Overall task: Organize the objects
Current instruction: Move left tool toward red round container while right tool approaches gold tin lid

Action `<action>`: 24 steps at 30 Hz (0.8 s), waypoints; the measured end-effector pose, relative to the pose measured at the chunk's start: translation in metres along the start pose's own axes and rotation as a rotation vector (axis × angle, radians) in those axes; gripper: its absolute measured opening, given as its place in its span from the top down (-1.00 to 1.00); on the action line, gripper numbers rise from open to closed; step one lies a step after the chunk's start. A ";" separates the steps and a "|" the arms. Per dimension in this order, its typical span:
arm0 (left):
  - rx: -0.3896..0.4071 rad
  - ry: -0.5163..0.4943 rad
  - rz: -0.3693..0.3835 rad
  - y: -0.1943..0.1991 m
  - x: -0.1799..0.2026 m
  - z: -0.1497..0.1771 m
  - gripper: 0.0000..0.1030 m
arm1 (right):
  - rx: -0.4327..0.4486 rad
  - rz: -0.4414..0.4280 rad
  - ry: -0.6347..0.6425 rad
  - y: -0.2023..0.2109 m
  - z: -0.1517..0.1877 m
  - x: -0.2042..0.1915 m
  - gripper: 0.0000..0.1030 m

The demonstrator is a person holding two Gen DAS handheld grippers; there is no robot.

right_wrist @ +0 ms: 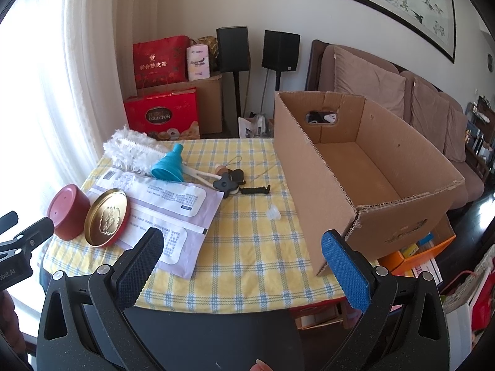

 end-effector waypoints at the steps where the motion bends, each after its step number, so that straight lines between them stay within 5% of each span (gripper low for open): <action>1: 0.001 0.000 0.002 -0.001 -0.002 0.000 -1.00 | -0.002 0.000 0.002 -0.001 0.000 -0.001 -1.00; 9: 0.031 -0.004 -0.013 -0.008 -0.026 -0.004 -1.00 | -0.024 -0.032 0.046 -0.017 -0.001 -0.014 -1.00; 24: 0.005 0.093 -0.089 -0.064 -0.117 -0.002 -1.00 | -0.116 -0.220 0.096 -0.076 -0.013 -0.076 -0.99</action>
Point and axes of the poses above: each gripper's, at about its wrist camera, not at the fingertips, and y roughly against the way its jaws point, x to its right, z to its underside, the point moved 5 cm from there along -y, roughly the way its jaws point, and after that the axes turned 1 degree about y, right-handed, at the moved point
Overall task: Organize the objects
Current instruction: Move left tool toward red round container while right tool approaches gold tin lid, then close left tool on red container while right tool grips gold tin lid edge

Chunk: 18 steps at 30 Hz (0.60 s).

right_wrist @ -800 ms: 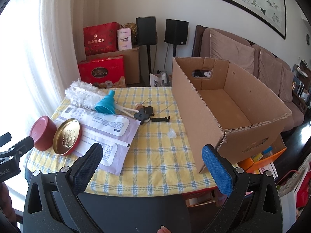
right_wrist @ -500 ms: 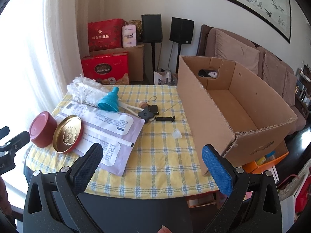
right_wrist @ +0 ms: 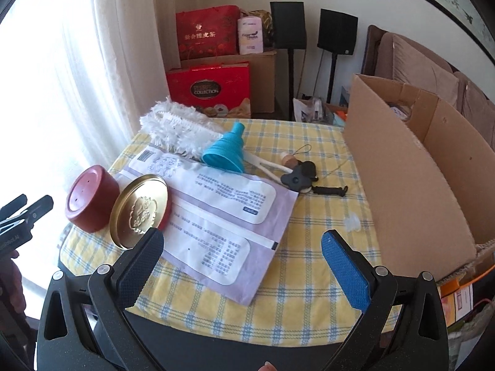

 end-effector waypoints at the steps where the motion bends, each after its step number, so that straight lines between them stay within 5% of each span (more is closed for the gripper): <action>1: -0.011 0.007 0.010 -0.006 -0.002 0.001 -1.00 | -0.009 -0.008 0.003 -0.005 -0.001 -0.003 -0.99; 18: -0.090 0.194 0.122 -0.057 -0.058 -0.007 -1.00 | -0.079 -0.167 0.085 -0.061 -0.023 -0.063 -0.71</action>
Point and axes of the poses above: each gripper's, at about its wrist camera, not at the fingertips, and y roughly against the way its jaws point, x to its right, z to its underside, the point moved 5 cm from there along -y, roughly the way its jaws point, and after that the axes turned 1 degree about y, right-handed, at the moved point
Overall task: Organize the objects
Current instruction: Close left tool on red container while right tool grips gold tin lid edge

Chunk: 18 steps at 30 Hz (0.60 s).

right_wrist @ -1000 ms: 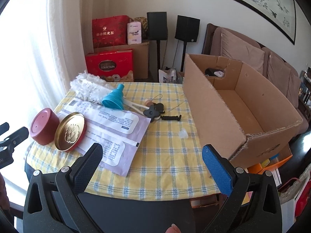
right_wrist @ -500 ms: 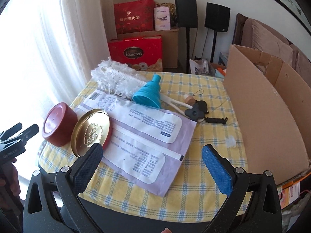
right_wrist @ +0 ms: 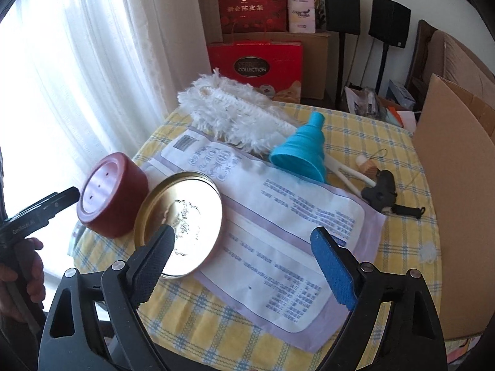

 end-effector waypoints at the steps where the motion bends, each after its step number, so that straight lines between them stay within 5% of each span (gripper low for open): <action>1: -0.002 0.005 0.004 -0.002 -0.001 -0.003 -1.00 | 0.002 -0.019 0.004 -0.002 -0.005 -0.005 -0.68; 6: -0.022 0.038 0.045 -0.014 -0.005 -0.010 -0.93 | -0.017 -0.120 0.008 -0.022 -0.025 -0.031 -0.44; 13: -0.062 0.043 0.093 -0.028 -0.005 -0.008 -0.52 | -0.111 -0.294 -0.018 -0.063 -0.039 -0.067 0.17; 18: -0.072 0.040 0.108 -0.031 -0.007 -0.007 -0.28 | -0.142 -0.331 -0.022 -0.080 -0.040 -0.081 0.23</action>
Point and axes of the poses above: each gripper's, at about its wrist camera, not at the fingertips, and y roughly against the way its jaws point, x to its right, z to its underside, the point moved 5 cm from there along -y, roughly the way its jaws point, and after that the axes turned 1 degree about y, right-handed, at the moved point
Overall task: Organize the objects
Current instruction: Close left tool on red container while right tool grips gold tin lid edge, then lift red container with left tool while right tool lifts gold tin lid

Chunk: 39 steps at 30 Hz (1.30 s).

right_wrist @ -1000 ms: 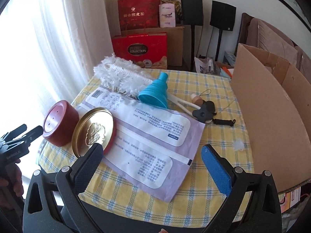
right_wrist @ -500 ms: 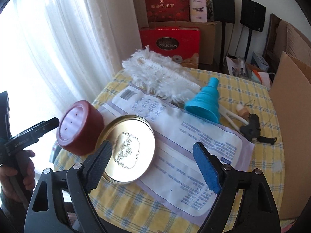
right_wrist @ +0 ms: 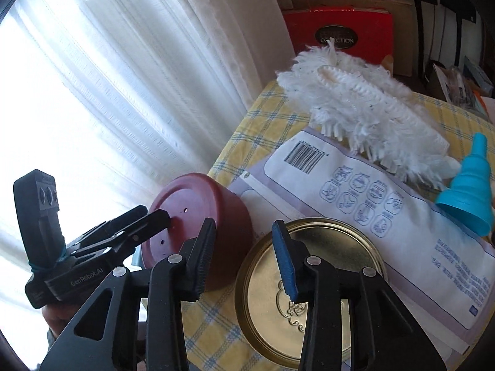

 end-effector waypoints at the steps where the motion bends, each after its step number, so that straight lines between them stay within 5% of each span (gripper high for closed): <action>1: 0.002 0.000 0.004 0.001 -0.001 0.000 -0.24 | -0.002 -0.004 0.001 -0.001 -0.001 -0.002 0.23; 9: 0.018 0.001 0.011 0.001 -0.010 -0.001 -0.24 | -0.033 -0.041 0.005 -0.010 -0.002 -0.011 0.21; 17: -0.054 0.119 0.181 -0.006 -0.011 0.011 -0.38 | -0.063 -0.106 0.005 -0.015 -0.001 -0.029 0.21; 21: -0.032 0.097 0.153 0.001 -0.002 0.012 -0.36 | -0.055 -0.083 0.020 -0.011 -0.001 -0.034 0.24; 26: 0.003 0.098 0.215 0.022 0.013 0.004 -0.36 | -0.020 -0.093 -0.010 0.009 -0.004 -0.028 0.24; 39: 0.000 -0.121 0.311 0.039 0.119 0.014 -0.36 | 0.045 -0.071 -0.162 0.066 0.013 0.043 0.24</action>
Point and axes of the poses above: each gripper's, at about its wrist camera, not at the fingertips, and y roughly against the way its jaws point, x to its right, z to its underside, the point moved 5 cm from there along -y, roughly the way its jaws point, and after that the axes turned 1 degree about y, right-handed, at the moved point
